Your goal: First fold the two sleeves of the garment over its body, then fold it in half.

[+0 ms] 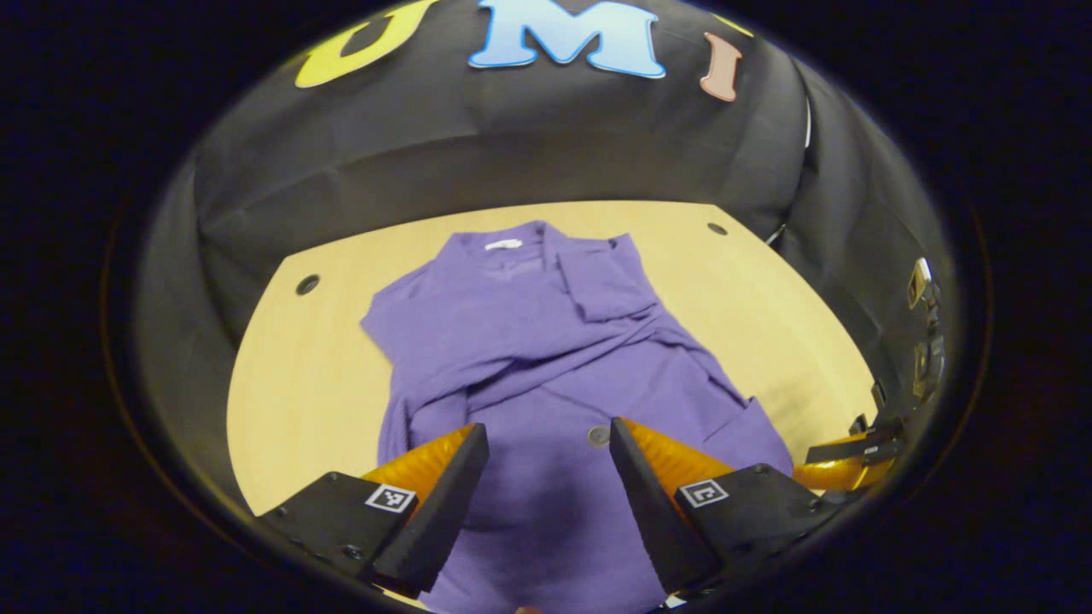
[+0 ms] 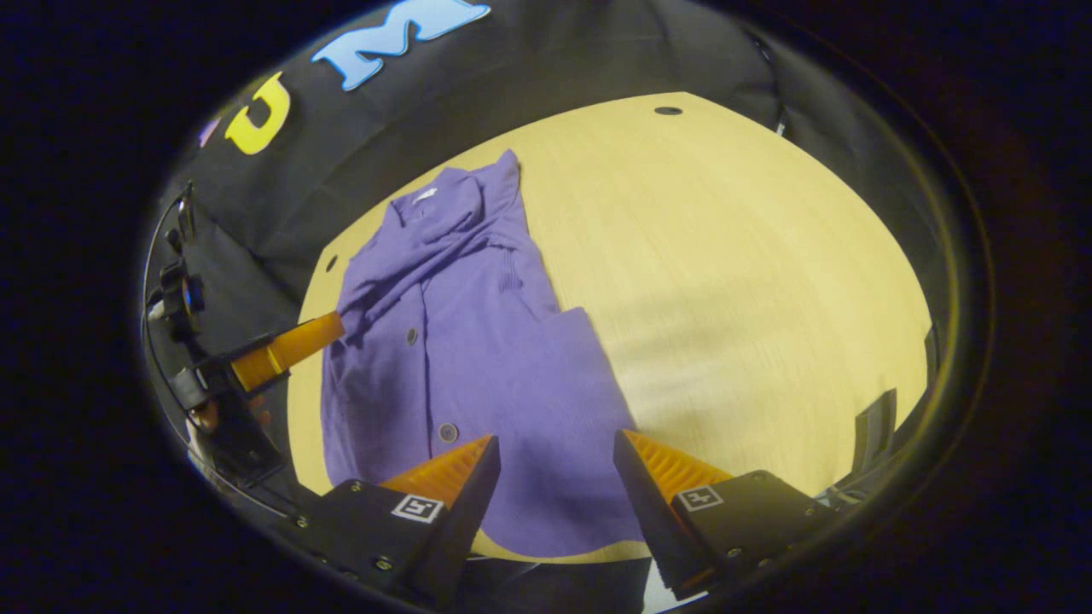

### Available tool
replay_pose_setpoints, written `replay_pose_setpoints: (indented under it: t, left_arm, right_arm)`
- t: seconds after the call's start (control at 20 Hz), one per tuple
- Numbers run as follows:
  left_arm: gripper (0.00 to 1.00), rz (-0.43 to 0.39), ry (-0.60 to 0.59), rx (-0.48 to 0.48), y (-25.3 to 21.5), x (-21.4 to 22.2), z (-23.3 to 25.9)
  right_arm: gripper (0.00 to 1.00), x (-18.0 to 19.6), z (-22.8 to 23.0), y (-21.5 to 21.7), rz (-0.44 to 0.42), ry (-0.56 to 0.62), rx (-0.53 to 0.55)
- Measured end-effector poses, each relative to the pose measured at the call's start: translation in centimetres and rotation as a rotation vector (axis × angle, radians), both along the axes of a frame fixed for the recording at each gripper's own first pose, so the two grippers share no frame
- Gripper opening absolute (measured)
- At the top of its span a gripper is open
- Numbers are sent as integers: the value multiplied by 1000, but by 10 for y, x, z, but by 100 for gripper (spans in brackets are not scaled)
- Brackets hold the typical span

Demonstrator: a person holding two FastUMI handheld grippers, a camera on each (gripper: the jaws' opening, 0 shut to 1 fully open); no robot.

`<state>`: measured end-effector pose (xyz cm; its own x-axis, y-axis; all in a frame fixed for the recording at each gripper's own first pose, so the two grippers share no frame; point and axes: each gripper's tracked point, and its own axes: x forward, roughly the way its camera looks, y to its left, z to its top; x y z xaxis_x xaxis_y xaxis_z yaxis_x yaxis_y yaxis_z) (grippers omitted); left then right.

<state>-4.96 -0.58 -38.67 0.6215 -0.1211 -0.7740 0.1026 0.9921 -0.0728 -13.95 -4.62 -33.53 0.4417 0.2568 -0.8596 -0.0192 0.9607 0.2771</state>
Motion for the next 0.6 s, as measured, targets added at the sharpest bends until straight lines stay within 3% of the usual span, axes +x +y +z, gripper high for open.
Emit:
replay_pose_setpoints:
  t: [0.4,0.6]
  left_arm:
    - [97,149,228,36,56,-144,-44]
    - [96,196,283,36,67,-170,-63]
  right_arm:
    - [84,-21,-26,7,162,130,-174]
    - [84,-28,-37,12,205,180,-206]
